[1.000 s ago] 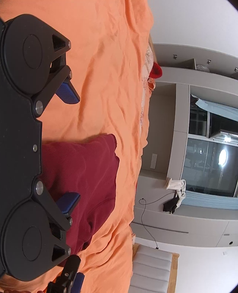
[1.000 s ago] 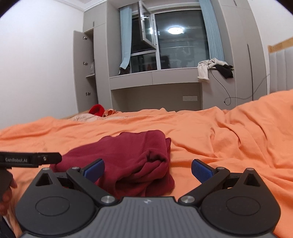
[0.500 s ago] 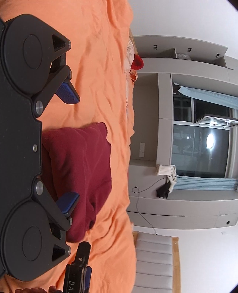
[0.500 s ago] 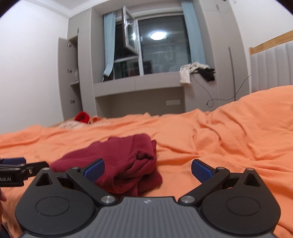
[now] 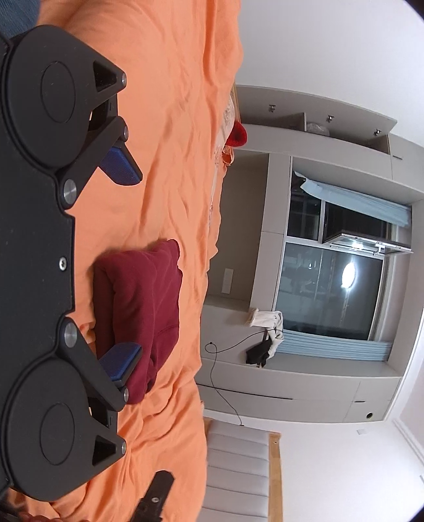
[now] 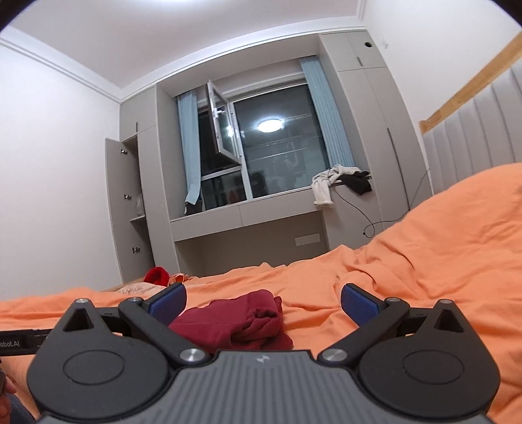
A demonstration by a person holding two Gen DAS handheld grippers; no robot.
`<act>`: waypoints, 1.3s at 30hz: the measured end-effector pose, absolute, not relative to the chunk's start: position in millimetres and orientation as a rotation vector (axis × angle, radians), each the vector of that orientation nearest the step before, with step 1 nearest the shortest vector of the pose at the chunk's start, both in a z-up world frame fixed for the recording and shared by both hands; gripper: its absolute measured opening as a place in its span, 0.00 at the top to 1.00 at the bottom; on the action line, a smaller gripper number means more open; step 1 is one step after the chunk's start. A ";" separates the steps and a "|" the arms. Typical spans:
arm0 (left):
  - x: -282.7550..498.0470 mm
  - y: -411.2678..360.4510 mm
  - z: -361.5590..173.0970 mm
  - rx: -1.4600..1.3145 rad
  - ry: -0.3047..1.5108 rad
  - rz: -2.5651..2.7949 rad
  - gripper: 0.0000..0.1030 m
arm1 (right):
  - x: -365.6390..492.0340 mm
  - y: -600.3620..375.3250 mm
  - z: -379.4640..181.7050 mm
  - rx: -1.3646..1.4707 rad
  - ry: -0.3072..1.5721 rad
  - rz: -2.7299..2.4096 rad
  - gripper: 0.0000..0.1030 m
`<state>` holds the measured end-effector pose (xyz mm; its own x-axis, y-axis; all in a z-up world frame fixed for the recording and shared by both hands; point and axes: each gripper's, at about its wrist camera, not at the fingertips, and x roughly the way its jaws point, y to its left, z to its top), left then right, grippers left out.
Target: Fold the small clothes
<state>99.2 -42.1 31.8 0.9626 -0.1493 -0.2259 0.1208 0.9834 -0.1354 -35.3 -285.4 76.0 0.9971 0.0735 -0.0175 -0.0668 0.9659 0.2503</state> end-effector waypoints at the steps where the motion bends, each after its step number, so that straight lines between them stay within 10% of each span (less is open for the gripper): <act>1: 95.7 -41.2 32.5 -0.122 0.239 -0.139 0.01 | -39.5 -285.3 75.5 0.256 0.026 0.067 0.00; 39: 63.4 -44.7 1.3 -0.012 0.328 -0.123 0.01 | -88.0 -243.6 39.6 0.018 0.125 -0.011 0.00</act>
<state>63.4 -44.7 1.3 0.9393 -0.1219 -0.3208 0.1181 0.9925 -0.0312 -88.0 -243.6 39.6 0.9921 -0.0096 -0.1252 0.0118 0.9998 0.0171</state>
